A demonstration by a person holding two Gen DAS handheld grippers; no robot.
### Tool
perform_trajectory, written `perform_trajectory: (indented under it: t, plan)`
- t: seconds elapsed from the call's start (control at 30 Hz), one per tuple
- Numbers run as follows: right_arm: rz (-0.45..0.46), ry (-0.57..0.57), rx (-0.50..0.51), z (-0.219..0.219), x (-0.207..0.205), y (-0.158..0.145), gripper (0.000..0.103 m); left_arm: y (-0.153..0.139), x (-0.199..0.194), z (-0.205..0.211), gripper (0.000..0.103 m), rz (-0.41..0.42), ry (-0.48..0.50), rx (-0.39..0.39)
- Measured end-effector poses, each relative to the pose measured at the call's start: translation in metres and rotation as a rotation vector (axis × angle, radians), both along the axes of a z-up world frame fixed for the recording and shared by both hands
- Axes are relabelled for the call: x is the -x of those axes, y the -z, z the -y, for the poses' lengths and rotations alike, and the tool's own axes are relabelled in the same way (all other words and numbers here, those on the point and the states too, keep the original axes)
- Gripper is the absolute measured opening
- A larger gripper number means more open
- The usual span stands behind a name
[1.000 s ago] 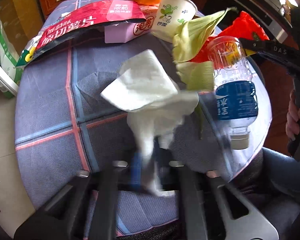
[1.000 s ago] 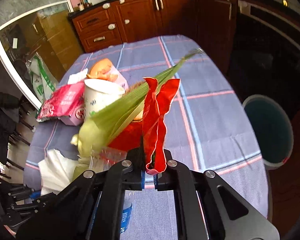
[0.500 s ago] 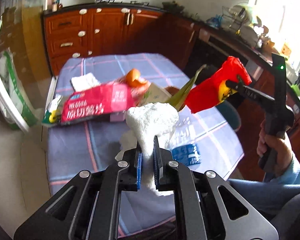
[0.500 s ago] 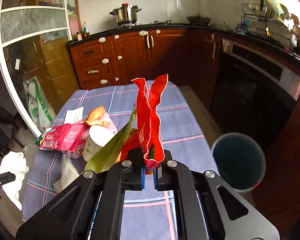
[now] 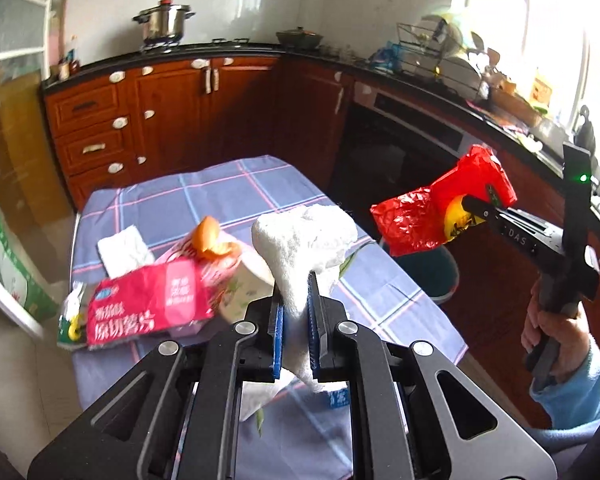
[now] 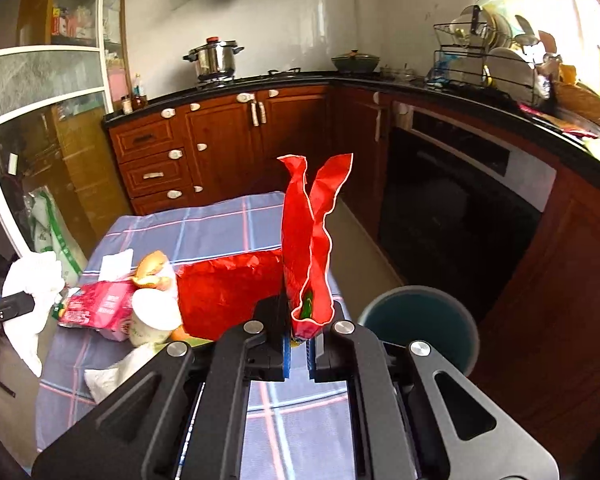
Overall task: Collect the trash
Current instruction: 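Carry tissue and red wrapper to the teal bin and release both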
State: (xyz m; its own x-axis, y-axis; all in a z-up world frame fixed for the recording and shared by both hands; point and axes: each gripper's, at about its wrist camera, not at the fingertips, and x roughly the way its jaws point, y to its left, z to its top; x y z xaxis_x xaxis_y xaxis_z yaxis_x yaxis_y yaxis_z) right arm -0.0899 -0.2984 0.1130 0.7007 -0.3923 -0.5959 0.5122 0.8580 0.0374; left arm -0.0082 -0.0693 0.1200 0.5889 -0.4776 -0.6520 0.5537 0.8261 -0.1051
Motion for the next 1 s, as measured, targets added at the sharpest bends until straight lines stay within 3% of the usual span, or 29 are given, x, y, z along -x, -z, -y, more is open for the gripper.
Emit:
perform_trajectory:
  t: [0.3, 0.5, 0.8, 0.87, 0.9, 0.93, 1.0]
  plan:
    - [-0.113, 0.208, 0.020, 0.093, 0.029, 0.028, 0.005, 0.045, -0.039, 0.149, 0.011, -0.126, 0.241, -0.078]
    - [-0.253, 0.286, 0.000, 0.152, 0.035, 0.077, 0.006, 0.093, -0.059, 0.266, 0.011, -0.213, 0.389, -0.164]
    - [-0.390, 0.305, -0.149, 0.214, 0.026, 0.153, 0.009, 0.161, -0.089, 0.353, 0.014, -0.313, 0.456, -0.273]
    - [-0.399, 0.299, -0.187, 0.223, 0.026, 0.165, 0.026, 0.174, -0.094, 0.360, 0.019, -0.337, 0.456, -0.289]
    - [-0.399, 0.298, -0.207, 0.225, 0.027, 0.167, 0.053, 0.180, -0.095, 0.363, 0.024, -0.339, 0.457, -0.305]
    - [-0.388, 0.300, -0.232, 0.228, 0.028, 0.170, 0.077, 0.183, -0.094, 0.364, 0.042, -0.331, 0.459, -0.319]
    - [-0.376, 0.327, -0.250, 0.235, 0.034, 0.172, 0.078, 0.186, -0.094, 0.363, 0.056, -0.277, 0.444, -0.351]
